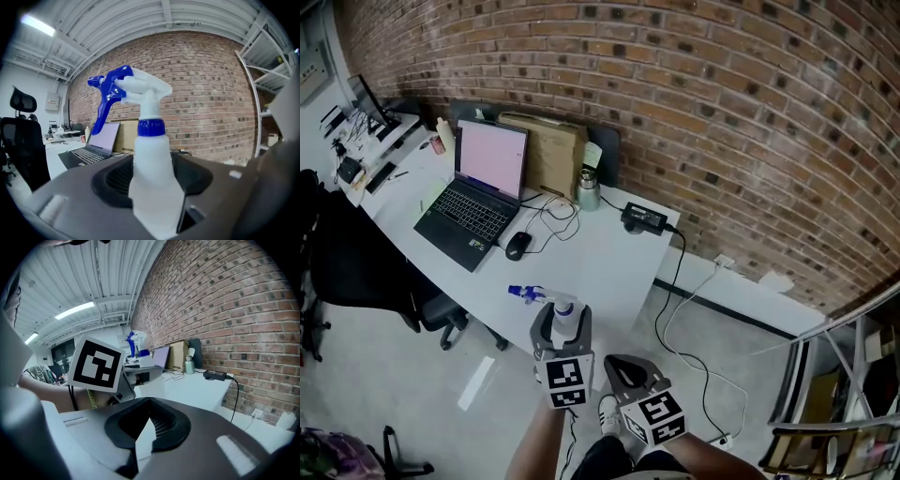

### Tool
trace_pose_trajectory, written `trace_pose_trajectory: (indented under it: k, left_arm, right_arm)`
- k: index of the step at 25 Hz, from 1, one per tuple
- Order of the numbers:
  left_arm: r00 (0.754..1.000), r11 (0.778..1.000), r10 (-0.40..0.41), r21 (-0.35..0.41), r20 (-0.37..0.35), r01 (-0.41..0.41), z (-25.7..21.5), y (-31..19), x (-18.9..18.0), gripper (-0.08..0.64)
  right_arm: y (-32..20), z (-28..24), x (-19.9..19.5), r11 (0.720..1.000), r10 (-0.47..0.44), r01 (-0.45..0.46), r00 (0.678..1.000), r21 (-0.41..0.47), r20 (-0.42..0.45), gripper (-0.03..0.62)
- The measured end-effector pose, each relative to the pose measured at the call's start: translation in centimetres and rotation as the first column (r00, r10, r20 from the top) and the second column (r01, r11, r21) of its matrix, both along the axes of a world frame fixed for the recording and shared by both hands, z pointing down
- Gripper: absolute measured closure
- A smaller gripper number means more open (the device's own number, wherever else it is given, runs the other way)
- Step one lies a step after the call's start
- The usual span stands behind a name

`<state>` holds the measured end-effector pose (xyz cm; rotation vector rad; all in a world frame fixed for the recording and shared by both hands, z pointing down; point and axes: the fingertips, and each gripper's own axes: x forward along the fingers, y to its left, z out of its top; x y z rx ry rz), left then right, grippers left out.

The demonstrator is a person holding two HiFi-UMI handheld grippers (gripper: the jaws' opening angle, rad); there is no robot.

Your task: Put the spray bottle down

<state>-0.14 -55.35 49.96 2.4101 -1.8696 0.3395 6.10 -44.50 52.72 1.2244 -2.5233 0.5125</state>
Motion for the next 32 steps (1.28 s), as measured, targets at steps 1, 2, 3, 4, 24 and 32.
trace_pose_trajectory:
  k: [1, 2, 3, 4, 24, 32]
  left_arm:
    - [1.0, 1.0, -0.002, 0.001, 0.001, 0.002, 0.0, 0.0, 0.0, 0.301]
    - [1.0, 1.0, -0.003, 0.002, -0.002, 0.003, 0.0, 0.0, -0.1, 0.299]
    - [1.0, 1.0, -0.003, 0.005, -0.008, 0.003, 0.0, 0.1, -0.1, 0.299]
    - [1.0, 1.0, -0.003, 0.008, -0.017, 0.003, 0.0, 0.1, -0.2, 0.299]
    - [0.969, 0.98, -0.187, 0.034, -0.162, 0.195, -4.0, 20.6, -2.6, 0.552]
    - [0.957, 0.974, -0.214, 0.026, -0.194, 0.223, -4.7, 27.5, -2.6, 0.552]
  right_arm:
    - [0.1, -0.1, 0.0, 1.0, -0.001, 0.001, 1.0, 0.002, -0.001, 0.594]
    - [0.2, -0.2, 0.0, 1.0, -0.002, 0.002, 1.0, 0.005, -0.002, 0.594]
    - [0.2, -0.3, 0.0, 1.0, -0.003, 0.003, 1.0, 0.008, -0.002, 0.593]
    - [0.3, -0.4, 0.1, 1.0, -0.003, 0.003, 1.0, 0.011, -0.001, 0.594]
    - [10.1, -2.8, 2.7, 0.995, 0.013, -0.016, 1.0, 0.1, 0.029, 0.593]
    - [15.9, -3.7, 3.0, 0.989, -0.01, 0.01, 1.0, 0.15, 0.0, 0.594]
